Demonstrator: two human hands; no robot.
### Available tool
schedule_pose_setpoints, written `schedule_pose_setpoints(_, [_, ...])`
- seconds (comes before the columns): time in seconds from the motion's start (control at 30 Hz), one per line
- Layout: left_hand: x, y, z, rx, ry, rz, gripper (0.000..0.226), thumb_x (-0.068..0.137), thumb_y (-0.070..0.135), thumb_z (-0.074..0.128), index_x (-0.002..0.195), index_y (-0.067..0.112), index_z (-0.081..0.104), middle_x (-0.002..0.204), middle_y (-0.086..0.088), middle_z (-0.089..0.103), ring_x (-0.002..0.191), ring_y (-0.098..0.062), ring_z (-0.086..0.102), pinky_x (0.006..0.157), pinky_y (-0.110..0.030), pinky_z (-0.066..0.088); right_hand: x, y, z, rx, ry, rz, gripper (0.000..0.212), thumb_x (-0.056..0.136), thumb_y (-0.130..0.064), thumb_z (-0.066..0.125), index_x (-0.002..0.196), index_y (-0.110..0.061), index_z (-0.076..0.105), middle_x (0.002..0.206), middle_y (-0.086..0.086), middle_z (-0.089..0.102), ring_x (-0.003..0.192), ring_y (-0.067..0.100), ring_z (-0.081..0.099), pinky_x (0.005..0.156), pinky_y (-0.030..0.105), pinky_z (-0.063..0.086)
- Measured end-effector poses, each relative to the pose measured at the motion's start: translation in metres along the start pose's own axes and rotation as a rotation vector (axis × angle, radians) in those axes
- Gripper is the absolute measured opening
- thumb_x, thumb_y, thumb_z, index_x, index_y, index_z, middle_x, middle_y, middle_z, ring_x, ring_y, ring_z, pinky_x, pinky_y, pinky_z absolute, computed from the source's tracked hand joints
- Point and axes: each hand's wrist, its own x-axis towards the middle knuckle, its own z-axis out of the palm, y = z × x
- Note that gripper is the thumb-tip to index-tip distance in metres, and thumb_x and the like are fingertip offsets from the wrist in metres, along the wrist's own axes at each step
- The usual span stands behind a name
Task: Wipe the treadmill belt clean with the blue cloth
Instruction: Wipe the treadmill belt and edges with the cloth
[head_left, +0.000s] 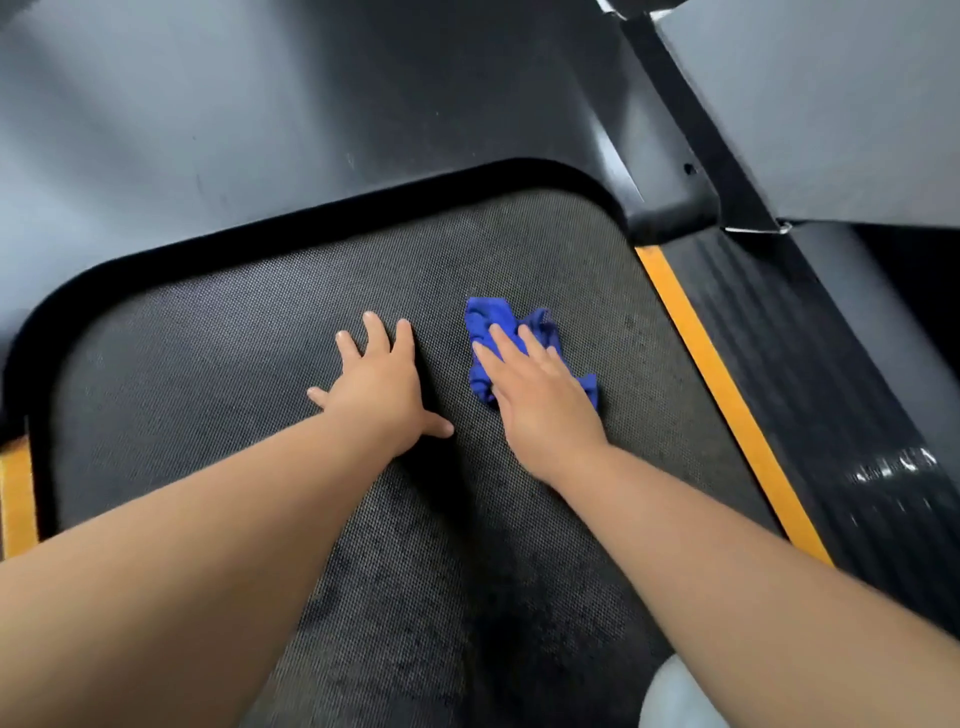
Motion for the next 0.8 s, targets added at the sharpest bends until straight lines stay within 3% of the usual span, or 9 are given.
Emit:
schedule_pose_setpoints(0.1, [0.001, 0.002, -0.001, 0.014, -0.01, -0.006, 0.131, 0.057, 0.053, 0.084, 0.15, 0.027, -0.004, 0.157, -0.001, -0.017, 0.144, -0.035, -0.009, 0.098, -0.073, 0.025, 0.048, -0.01, -0.013, -0.017, -0.003, 0.058, 0.064, 0.094, -0.009, 0.042, 0.15, -0.027, 0.018, 0.159, -0.006, 0.01, 0.146, 0.021, 0.003, 0.117, 0.04, 0.007])
schedule_pose_setpoints(0.23, [0.003, 0.001, 0.0, 0.015, -0.002, 0.012, 0.13, 0.056, 0.054, 0.084, 0.15, 0.027, -0.002, 0.157, -0.002, -0.016, 0.144, -0.036, -0.009, 0.097, -0.074, 0.026, 0.089, -0.026, -0.032, -0.039, -0.045, 0.083, 0.061, 0.092, -0.012, 0.044, 0.148, -0.026, 0.025, 0.158, -0.004, 0.012, 0.146, 0.024, 0.006, 0.116, 0.043, 0.011])
schedule_pose_setpoints(0.3, [0.003, -0.002, 0.001, 0.009, -0.002, 0.016, 0.13, 0.056, 0.055, 0.083, 0.15, 0.027, -0.002, 0.157, -0.002, -0.016, 0.144, -0.036, -0.01, 0.097, -0.074, 0.026, 0.062, -0.021, -0.026, -0.088, -0.019, 0.025, 0.06, 0.086, -0.01, 0.051, 0.142, -0.026, 0.036, 0.155, -0.003, 0.022, 0.141, 0.024, 0.018, 0.112, 0.041, 0.022])
schedule_pose_setpoints(0.37, [0.001, -0.002, 0.001, -0.003, -0.004, 0.017, 0.13, 0.056, 0.055, 0.083, 0.15, 0.027, -0.002, 0.157, -0.002, -0.017, 0.144, -0.035, -0.01, 0.098, -0.074, 0.025, 0.015, -0.011, -0.016, -0.164, 0.049, -0.033, 0.055, 0.081, -0.014, 0.06, 0.133, -0.027, 0.048, 0.148, -0.003, 0.038, 0.13, 0.025, 0.038, 0.097, 0.041, 0.04])
schedule_pose_setpoints(0.43, [0.0, -0.002, 0.001, -0.014, 0.001, 0.017, 0.129, 0.057, 0.054, 0.083, 0.15, 0.027, -0.002, 0.157, -0.002, -0.017, 0.144, -0.035, -0.011, 0.098, -0.074, 0.025, -0.01, -0.003, -0.016, -0.155, 0.072, 0.001, 0.055, 0.076, -0.019, 0.067, 0.129, -0.03, 0.054, 0.143, -0.005, 0.046, 0.117, 0.027, 0.051, 0.082, 0.041, 0.046])
schedule_pose_setpoints(0.6, [0.001, -0.001, -0.001, -0.022, -0.02, 0.018, 0.128, 0.058, 0.053, 0.083, 0.15, 0.027, -0.003, 0.157, -0.003, -0.017, 0.143, -0.036, -0.012, 0.097, -0.075, 0.024, 0.051, -0.011, -0.024, -0.23, 0.075, 0.086, 0.062, 0.086, -0.02, 0.052, 0.143, -0.036, 0.03, 0.145, -0.006, 0.029, 0.109, 0.029, 0.037, 0.089, 0.039, 0.035])
schedule_pose_setpoints(0.7, [0.002, -0.002, -0.001, -0.018, -0.021, 0.022, 0.128, 0.059, 0.053, 0.082, 0.15, 0.026, -0.004, 0.157, -0.003, -0.017, 0.143, -0.037, -0.012, 0.097, -0.075, 0.023, 0.075, -0.015, -0.036, -0.238, 0.069, 0.15, 0.054, 0.09, -0.021, 0.046, 0.14, -0.034, 0.033, 0.14, -0.002, 0.033, 0.109, 0.029, 0.037, 0.09, 0.039, 0.033])
schedule_pose_setpoints(0.8, [0.001, -0.001, -0.001, -0.03, -0.029, 0.022, 0.127, 0.061, 0.053, 0.082, 0.15, 0.026, -0.005, 0.157, -0.004, -0.019, 0.143, -0.037, -0.014, 0.098, -0.075, 0.022, 0.032, -0.01, -0.033, -0.273, 0.016, 0.075, 0.058, 0.089, -0.023, 0.049, 0.143, -0.035, 0.032, 0.143, -0.003, 0.032, 0.109, 0.029, 0.039, 0.092, 0.04, 0.035])
